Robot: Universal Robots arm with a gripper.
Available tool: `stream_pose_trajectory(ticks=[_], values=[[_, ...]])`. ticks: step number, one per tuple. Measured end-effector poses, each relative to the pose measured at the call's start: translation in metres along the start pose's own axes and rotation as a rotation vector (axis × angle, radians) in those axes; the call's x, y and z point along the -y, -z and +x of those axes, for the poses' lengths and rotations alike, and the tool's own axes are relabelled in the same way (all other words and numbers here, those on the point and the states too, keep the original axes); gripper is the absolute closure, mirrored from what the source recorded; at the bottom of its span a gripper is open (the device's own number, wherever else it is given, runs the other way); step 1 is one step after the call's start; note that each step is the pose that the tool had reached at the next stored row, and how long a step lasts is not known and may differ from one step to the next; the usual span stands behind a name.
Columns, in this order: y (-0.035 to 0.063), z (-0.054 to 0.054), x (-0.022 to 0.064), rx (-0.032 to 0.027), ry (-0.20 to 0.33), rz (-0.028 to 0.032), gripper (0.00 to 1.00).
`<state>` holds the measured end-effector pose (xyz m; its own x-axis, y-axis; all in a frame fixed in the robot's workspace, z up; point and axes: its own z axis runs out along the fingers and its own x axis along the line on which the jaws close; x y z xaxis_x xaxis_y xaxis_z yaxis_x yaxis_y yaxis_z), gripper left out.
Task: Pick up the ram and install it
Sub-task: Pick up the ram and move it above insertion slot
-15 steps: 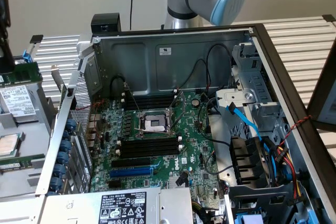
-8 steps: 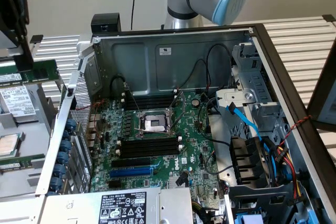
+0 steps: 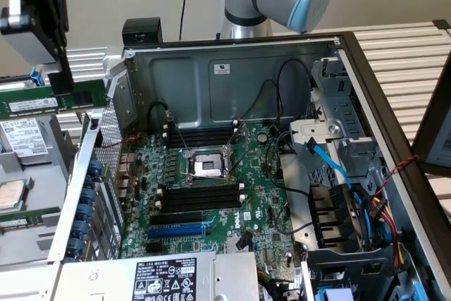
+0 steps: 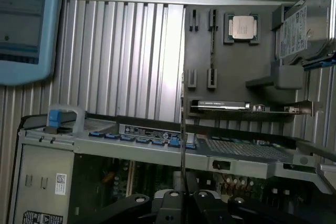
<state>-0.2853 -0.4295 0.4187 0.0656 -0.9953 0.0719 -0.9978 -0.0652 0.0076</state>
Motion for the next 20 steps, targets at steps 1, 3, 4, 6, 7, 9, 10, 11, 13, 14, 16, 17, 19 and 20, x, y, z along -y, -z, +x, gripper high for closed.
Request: stream_pose_trajectory(ticks=[1, 3, 4, 6, 7, 9, 10, 11, 13, 14, 16, 17, 19, 20], values=[[0.0, 0.001, 0.0045, 0.0, 0.0, -0.0006, 0.87], [0.0, 0.002, 0.0138, 0.0002, 0.0, -0.0022, 0.87], [-0.0001, 0.003, 0.0181, 0.0002, 0.0, -0.0031, 0.87], [-0.0001, 0.005, 0.0271, 0.0004, 0.0, -0.005, 0.87], [-0.0001, 0.005, 0.0317, 0.0004, 0.0, -0.006, 0.87], [-0.0001, 0.007, 0.0408, 0.0005, 0.001, -0.0079, 0.87], [-0.0002, 0.008, 0.0452, 0.0005, 0.001, -0.0088, 0.87], [-0.0002, 0.009, 0.0498, 0.0006, 0.001, -0.0098, 0.87], [-0.0003, 0.011, 0.0587, 0.0008, 0.001, -0.0119, 0.87], [-0.0004, 0.012, 0.0631, 0.0009, 0.001, -0.0132, 0.87], [-0.0004, 0.014, 0.0722, 0.0011, 0.001, -0.016, 0.87], [-0.0005, 0.015, 0.0767, 0.0012, 0.001, -0.0175, 0.87], [-0.0005, 0.016, 0.0854, 0.0014, 0.001, -0.0203, 0.87], [-0.0005, 0.017, 0.0899, 0.0014, 0.002, -0.0211, 0.87]])
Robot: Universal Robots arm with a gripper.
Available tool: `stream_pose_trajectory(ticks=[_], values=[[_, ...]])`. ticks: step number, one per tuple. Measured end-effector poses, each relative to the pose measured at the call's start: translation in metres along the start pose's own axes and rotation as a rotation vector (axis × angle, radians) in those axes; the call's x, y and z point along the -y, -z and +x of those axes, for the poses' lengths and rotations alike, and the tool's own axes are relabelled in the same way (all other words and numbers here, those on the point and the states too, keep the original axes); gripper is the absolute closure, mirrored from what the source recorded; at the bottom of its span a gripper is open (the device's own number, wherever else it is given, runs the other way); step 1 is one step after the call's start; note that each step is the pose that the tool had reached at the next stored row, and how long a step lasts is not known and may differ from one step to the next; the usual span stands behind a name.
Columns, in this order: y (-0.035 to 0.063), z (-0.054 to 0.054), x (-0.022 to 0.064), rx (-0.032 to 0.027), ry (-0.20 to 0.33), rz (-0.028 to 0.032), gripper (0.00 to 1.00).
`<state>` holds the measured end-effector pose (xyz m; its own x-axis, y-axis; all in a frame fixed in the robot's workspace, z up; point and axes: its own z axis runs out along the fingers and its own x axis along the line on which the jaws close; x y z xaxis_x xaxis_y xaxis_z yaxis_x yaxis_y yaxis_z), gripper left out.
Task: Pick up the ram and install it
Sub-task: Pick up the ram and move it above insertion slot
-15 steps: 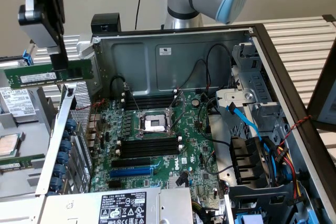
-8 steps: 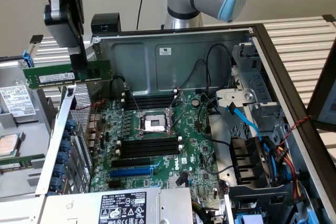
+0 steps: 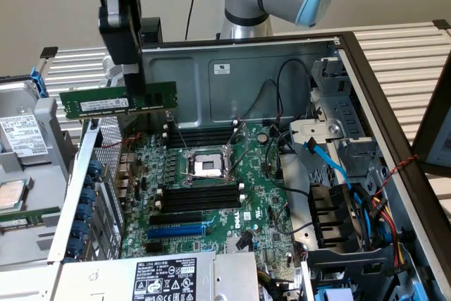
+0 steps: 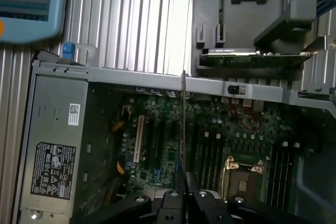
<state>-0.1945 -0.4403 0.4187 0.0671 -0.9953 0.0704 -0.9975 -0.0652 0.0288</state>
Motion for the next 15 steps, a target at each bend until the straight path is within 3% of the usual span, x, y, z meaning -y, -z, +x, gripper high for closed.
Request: stream_pose_trajectory(ticks=[7, 11, 15], values=[[0.0007, 0.002, 0.0318, 0.0011, 0.0, -0.0007, 0.87], [0.0001, 0.003, 0.0502, 0.0072, 0.0, -0.0012, 0.87], [-0.0021, 0.0, 0.0647, 0.0159, 0.001, -0.0091, 0.87]])
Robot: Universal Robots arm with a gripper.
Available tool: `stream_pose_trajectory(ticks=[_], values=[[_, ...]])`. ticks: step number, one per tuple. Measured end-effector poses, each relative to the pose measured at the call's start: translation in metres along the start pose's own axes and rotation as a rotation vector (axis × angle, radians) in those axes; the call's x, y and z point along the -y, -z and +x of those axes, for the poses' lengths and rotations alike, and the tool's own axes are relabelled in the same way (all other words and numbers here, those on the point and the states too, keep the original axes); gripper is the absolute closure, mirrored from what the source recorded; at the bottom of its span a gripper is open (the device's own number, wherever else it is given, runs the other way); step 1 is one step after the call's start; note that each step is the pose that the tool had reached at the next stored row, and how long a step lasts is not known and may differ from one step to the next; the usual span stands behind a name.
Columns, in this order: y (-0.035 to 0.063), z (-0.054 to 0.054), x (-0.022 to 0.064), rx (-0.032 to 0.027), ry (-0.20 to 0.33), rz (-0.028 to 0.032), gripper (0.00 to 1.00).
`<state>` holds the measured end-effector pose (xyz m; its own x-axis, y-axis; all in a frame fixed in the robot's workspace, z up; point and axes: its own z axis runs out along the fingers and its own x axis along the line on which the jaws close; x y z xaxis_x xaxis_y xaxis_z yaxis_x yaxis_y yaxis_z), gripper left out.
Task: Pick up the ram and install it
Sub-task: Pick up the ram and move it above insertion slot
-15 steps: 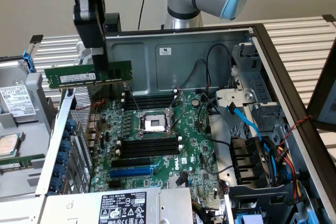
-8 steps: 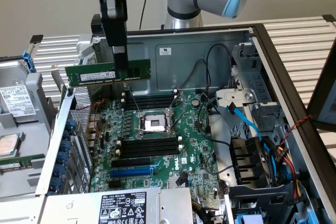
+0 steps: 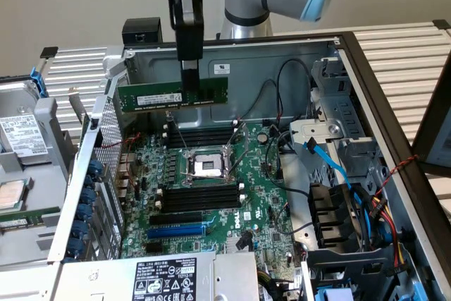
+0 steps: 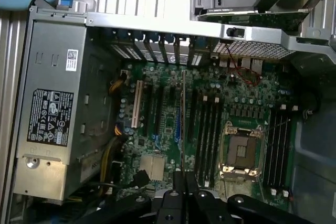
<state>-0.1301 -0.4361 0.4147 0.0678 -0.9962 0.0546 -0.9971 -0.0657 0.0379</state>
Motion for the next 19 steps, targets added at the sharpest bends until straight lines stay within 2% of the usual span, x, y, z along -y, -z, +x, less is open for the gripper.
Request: stream_pose_trajectory(ticks=[5, 11, 19], values=[[-0.0023, -0.009, 0.0116, 0.0085, 0.001, -0.0109, 0.87], [-0.0068, -0.017, 0.026, 0.0126, 0.002, -0.0268, 0.87], [-0.0068, -0.017, 0.0262, 0.0135, 0.003, -0.0267, 0.87]])
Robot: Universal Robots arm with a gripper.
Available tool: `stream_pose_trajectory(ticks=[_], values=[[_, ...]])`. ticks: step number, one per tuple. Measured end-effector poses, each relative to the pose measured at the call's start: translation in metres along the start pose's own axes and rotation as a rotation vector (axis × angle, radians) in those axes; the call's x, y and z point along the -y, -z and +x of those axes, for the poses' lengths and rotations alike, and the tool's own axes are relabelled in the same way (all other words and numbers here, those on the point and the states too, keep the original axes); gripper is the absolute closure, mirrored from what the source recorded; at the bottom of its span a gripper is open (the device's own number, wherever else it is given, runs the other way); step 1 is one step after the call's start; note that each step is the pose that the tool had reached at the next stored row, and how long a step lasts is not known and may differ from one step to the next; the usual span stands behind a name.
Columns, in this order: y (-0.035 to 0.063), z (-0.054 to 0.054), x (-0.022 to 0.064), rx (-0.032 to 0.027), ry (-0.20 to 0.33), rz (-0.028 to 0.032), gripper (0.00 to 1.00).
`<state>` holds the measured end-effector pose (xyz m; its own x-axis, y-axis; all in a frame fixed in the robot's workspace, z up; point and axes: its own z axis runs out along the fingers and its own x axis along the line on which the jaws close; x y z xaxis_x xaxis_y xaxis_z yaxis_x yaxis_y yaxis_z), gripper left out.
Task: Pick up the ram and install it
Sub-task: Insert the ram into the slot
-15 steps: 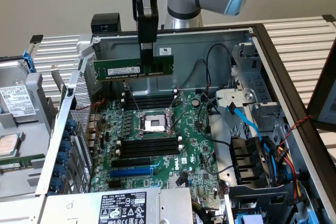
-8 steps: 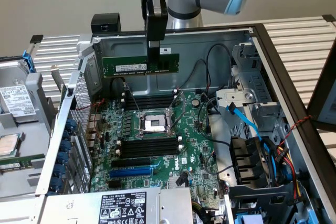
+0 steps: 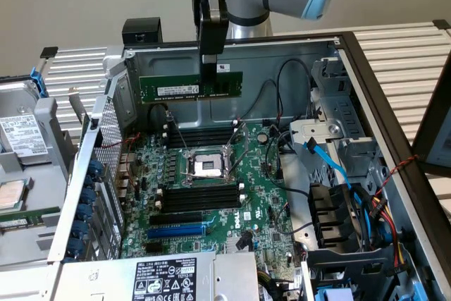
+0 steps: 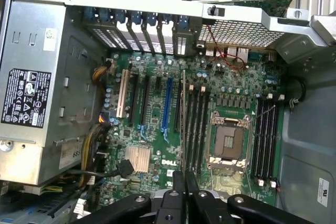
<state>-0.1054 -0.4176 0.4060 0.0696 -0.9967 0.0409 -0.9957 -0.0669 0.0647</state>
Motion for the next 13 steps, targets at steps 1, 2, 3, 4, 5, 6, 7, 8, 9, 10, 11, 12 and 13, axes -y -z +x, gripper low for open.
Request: stream_pose_trajectory(ticks=[1, 2, 3, 4, 5, 6, 7, 8, 9, 10, 11, 12, 13], values=[[0.0, 0.0, 0.0, 0.0, 0.0, -0.0001, 0.87], [0.0, 0.0, 0.0, 0.0001, 0.0, 0.0, 0.87], [0.0, 0.0, 0.0, 0.0002, 0.0, 0.0, 0.87], [0.0, 0.0, 0.0, 0.0003, 0.0, 0.0, 0.87], [0.0, 0.0, 0.0, 0.0003, 0.0, 0.0, 0.87], [0.0, 0.0, 0.0, 0.0004, 0.0, 0.0, 0.87], [0.0, 0.0, 0.0, 0.0005, 0.0, 0.0001, 0.87], [0.0, 0.0, 0.0, 0.0006, 0.0, 0.0, 0.87], [0.0, 0.0, 0.0, 0.0006, 0.0, 0.0, 0.87], [-0.0004, 0.0, 0.0, 0.0006, 0.0, 0.0004, 0.87], [-0.0021, 0.0, 0.0001, 0.0006, 0.0, 0.0013, 0.87], [-0.0039, -0.0001, 0.0001, 0.0005, 0.0, 0.0013, 0.87], [-0.0057, -0.0002, 0.0002, 0.0005, 0.0, 0.0013, 0.87]])
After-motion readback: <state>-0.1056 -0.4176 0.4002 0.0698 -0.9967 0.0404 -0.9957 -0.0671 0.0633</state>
